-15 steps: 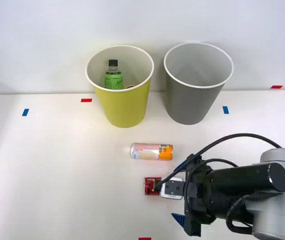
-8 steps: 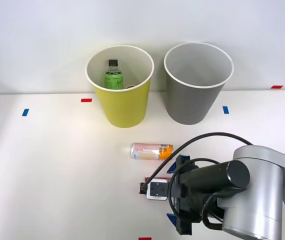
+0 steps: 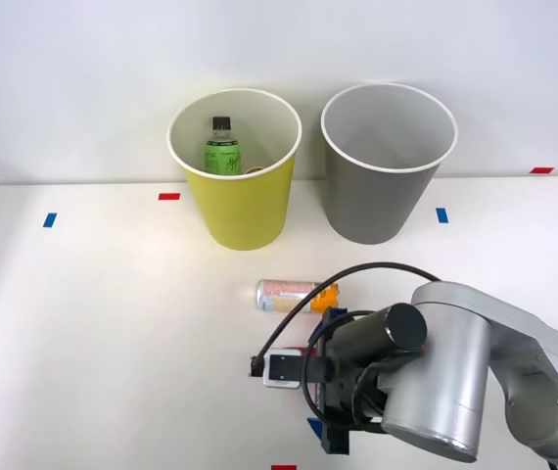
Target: Put cans in the gray bin, plastic bottles in the light green bin
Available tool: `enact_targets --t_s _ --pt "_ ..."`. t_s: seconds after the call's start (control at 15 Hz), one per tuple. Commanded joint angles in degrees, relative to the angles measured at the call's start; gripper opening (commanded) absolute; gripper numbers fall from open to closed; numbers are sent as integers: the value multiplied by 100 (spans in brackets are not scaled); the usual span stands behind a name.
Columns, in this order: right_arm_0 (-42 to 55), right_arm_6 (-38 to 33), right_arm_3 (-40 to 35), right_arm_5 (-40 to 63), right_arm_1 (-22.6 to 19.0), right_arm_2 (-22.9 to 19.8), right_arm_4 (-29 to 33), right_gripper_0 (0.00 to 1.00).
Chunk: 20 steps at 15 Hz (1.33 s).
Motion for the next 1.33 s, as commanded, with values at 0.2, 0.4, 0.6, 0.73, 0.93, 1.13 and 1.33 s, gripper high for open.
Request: enact_targets --t_s 0.2,0.4,0.6,0.73,0.93,1.13,1.33 --pt "-224 197 692 -2 474 0 212 100" --pt "-294 320 868 -2 518 0 265 100" --pt "-312 452 912 -2 536 0 265 100" --pt "-303 504 921 -2 536 0 265 100" --pt "-303 539 921 -2 553 0 265 100" --pt "-303 539 921 -11 580 0 274 100" --pt "-303 539 929 -2 606 9 274 100"
